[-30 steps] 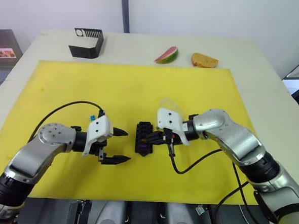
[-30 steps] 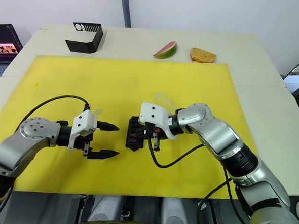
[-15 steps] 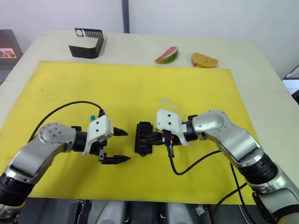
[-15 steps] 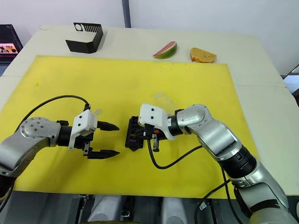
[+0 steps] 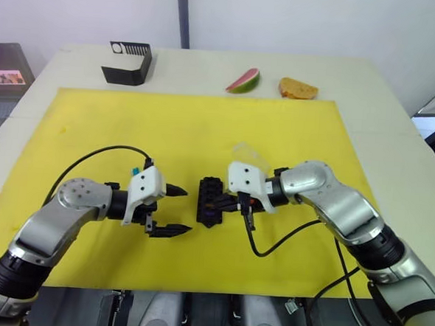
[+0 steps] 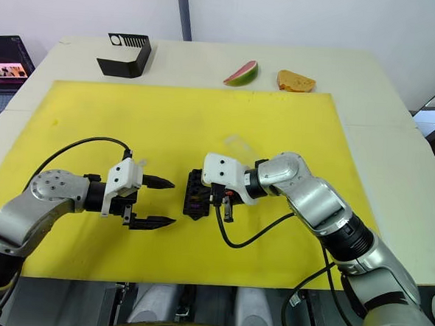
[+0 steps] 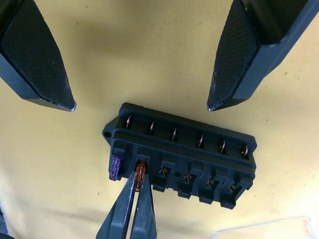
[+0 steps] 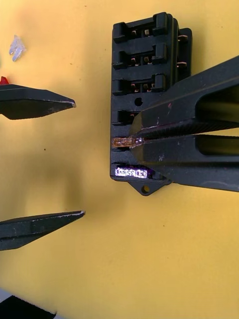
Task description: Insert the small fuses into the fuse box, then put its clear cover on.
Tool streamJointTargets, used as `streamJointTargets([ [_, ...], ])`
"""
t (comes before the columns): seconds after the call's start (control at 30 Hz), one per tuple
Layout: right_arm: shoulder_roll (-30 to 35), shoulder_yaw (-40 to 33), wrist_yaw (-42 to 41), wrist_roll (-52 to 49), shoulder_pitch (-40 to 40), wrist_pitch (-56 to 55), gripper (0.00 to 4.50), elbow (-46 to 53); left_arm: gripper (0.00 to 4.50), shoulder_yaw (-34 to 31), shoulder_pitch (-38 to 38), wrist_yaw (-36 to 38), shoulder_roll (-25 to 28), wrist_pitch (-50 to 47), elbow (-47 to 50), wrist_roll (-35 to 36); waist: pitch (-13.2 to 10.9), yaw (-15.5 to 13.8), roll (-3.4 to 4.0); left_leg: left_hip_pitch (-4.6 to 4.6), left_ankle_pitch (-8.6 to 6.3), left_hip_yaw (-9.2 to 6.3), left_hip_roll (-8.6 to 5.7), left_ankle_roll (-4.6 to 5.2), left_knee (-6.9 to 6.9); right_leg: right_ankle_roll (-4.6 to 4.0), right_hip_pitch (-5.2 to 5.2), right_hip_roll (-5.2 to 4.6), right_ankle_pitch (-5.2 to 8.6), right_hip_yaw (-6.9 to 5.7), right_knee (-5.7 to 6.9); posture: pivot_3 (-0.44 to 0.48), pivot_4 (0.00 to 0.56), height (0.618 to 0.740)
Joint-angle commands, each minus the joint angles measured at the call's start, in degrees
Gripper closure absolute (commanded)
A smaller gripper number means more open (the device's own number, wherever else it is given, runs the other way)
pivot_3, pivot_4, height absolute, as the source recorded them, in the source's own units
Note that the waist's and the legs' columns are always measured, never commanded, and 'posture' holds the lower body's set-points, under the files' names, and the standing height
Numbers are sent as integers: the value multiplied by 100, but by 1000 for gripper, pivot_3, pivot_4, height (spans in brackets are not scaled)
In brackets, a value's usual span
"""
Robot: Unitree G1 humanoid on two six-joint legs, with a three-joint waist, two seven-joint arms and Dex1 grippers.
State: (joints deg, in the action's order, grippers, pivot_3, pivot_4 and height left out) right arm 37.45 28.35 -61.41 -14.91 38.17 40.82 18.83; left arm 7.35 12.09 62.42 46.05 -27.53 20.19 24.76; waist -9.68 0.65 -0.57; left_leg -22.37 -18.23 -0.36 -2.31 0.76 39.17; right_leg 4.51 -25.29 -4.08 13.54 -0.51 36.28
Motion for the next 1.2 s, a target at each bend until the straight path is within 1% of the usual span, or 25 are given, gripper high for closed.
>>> streamJointTargets([
  [0.03,23,29,-36,63,-24,114,4500,14,98,-66,68,31,18,-16,80,33,0,0,0,0,0,0,0,0,0,0,0,0,0,0,0,0,150,740],
  [0.23,15,-11,-46,57,22,145,4500,-17,98,-57,92,53,6,-3,41,4,0,0,0,0,0,0,0,0,0,0,0,0,0,0,1,0,150,740],
  [0.33,-3,-41,-21,40,52,220,3508,-7,0,-58,87,64,2,6,36,-8,0,-1,0,0,0,0,0,-1,1,0,0,0,0,0,1,0,150,740],
  [0.37,-9,-50,-14,38,67,245,3085,-4,0,-61,83,68,2,6,36,-11,0,-1,0,0,0,0,0,0,1,0,0,0,0,0,1,0,150,740],
  [0.67,-60,-159,-38,-17,197,294,3085,-5,0,-56,85,92,-13,35,20,-43,0,-3,0,0,3,0,0,-5,1,0,0,0,0,-1,2,0,150,740],
  [0.9,-92,-392,-179,-332,433,490,3085,59,0,-37,106,101,-30,76,-25,-73,0,-1,0,0,3,0,0,-5,1,0,-1,0,0,-1,3,0,150,740],
  [1.0,-101,-525,-303,-625,514,693,3085,192,0,-18,140,107,-44,116,-94,-106,0,-2,0,0,3,0,0,-5,1,0,-2,1,0,-1,4,0,150,740],
  [1.1,-120,-567,-267,-710,531,747,3085,213,0,-10,159,110,-49,141,-127,-115,0,-2,0,0,2,0,0,-4,1,0,-1,1,0,0,4,0,150,740],
  [1.2,-159,-607,-183,-697,398,599,3888,211,0,-9,166,109,-56,157,-142,-124,0,-1,0,0,2,0,0,-4,2,0,-2,1,0,-1,4,0,150,740],
])
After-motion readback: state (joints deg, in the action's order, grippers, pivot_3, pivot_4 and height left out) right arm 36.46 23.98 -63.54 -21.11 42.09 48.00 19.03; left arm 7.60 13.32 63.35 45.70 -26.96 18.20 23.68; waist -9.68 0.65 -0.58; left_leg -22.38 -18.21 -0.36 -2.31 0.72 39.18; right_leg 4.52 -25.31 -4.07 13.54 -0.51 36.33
